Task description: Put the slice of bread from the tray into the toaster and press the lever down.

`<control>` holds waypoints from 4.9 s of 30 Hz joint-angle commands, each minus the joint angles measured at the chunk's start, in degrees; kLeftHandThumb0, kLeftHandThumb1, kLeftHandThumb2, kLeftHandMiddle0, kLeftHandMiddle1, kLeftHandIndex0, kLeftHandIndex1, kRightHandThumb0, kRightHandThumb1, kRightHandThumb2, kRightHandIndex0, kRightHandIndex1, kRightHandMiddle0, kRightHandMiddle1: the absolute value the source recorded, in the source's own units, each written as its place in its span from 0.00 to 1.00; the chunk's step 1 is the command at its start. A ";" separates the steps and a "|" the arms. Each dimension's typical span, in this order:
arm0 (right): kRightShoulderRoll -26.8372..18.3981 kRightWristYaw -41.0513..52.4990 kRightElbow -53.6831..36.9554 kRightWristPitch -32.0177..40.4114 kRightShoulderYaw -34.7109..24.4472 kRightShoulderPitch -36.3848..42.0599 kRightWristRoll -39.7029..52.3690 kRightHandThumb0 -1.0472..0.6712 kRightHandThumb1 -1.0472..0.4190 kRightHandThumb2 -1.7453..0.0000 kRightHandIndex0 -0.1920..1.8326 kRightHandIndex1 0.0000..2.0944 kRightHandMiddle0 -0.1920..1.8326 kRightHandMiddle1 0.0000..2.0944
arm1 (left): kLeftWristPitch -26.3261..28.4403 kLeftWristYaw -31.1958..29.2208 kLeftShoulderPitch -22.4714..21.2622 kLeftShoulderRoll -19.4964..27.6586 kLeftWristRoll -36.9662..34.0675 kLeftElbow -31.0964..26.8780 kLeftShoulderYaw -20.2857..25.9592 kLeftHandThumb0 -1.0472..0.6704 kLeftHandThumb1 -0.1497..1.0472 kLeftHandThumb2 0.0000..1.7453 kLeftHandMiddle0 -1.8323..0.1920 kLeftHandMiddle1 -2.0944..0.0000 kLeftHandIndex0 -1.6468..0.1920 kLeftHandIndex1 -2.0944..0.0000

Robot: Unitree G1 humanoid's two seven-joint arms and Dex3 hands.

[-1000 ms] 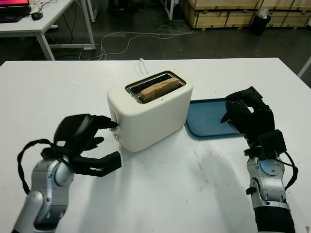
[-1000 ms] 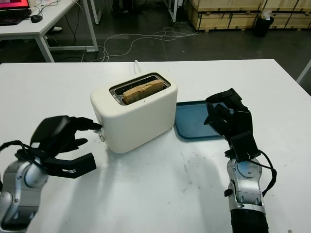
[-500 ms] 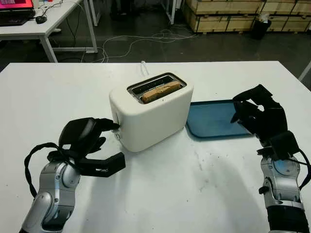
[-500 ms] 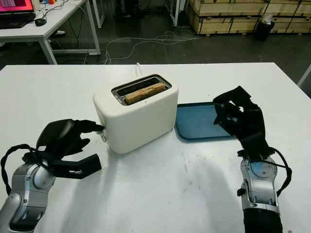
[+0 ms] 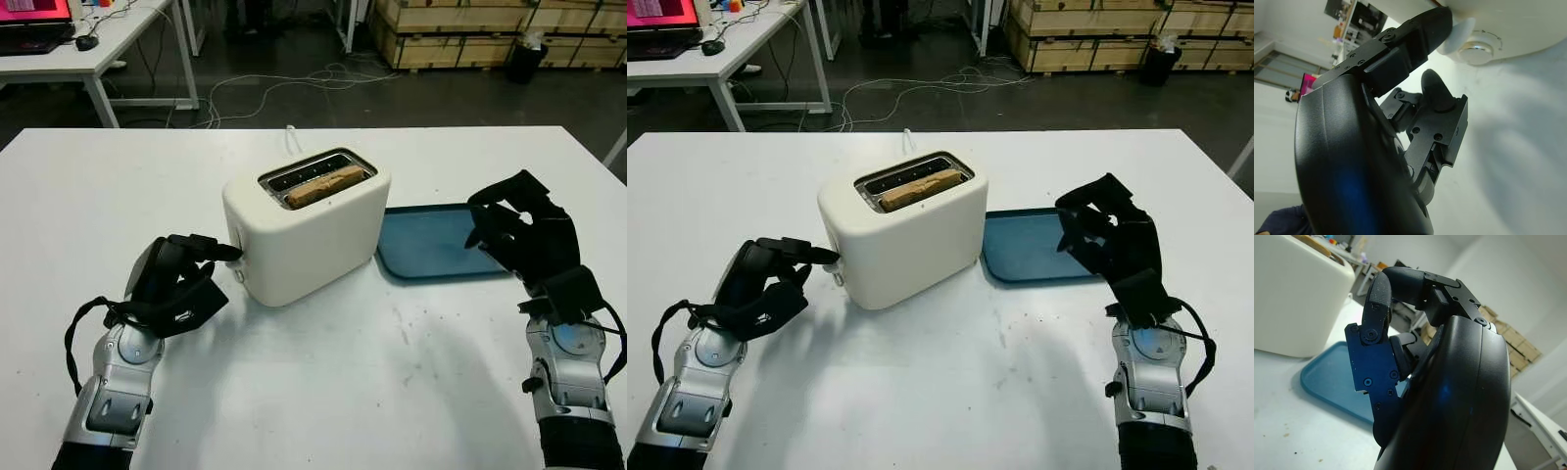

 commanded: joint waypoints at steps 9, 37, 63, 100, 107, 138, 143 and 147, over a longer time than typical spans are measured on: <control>-0.08 0.14 -1.41 0.34 0.34 0.55 -0.14 0.46 0.09 0.76 0.51 0.83 0.37 0.77 | 1.42 -4.81 1.96 -3.41 1.58 9.08 -10.90 0.69 0.80 0.57 0.44 0.17 0.27 0.97; 0.70 0.58 -2.21 1.63 1.05 0.62 0.77 0.48 0.09 0.76 0.51 0.83 0.38 0.76 | 5.62 -1.97 -1.04 -2.13 9.15 -1.02 -13.15 0.72 0.79 0.47 0.49 0.18 0.31 0.69; 1.70 1.48 -2.23 1.18 2.61 0.86 0.81 0.48 0.09 0.74 0.51 0.83 0.35 0.83 | 5.14 3.73 -1.72 1.99 14.00 -26.28 -2.25 0.67 0.65 0.48 0.39 0.17 0.41 0.41; 3.81 -1.67 12.64 -1.53 1.08 -9.33 0.74 0.47 0.09 0.75 0.49 0.82 0.43 0.67 | -3.44 14.97 -0.45 -10.26 4.02 -13.54 0.58 0.63 0.88 0.44 0.44 0.17 0.58 0.17; -0.54 0.23 10.31 1.98 2.03 -9.10 -0.96 0.48 0.09 0.75 0.47 0.83 0.41 0.68 | 0.93 8.38 -0.79 -5.57 4.62 -17.28 1.83 0.65 0.86 0.42 0.39 0.17 0.53 0.17; -10.17 9.44 20.56 -2.58 3.33 -17.21 -2.05 0.52 0.09 0.75 0.48 0.83 0.35 0.79 | 5.56 -4.45 -5.50 8.56 2.69 -17.11 7.99 0.69 0.58 0.59 0.42 0.17 0.51 0.17; -10.47 9.16 20.28 -2.14 3.56 -17.18 -2.62 0.52 0.09 0.75 0.48 0.83 0.34 0.80 | 5.89 -4.54 -5.25 9.65 3.08 -16.35 7.87 0.69 0.59 0.58 0.41 0.17 0.51 0.17; -10.33 9.48 20.80 -2.66 3.53 -17.33 -2.45 0.52 0.09 0.75 0.48 0.83 0.33 0.80 | 6.12 -4.57 -5.12 9.83 3.13 -16.23 7.88 0.68 0.59 0.57 0.42 0.17 0.51 0.17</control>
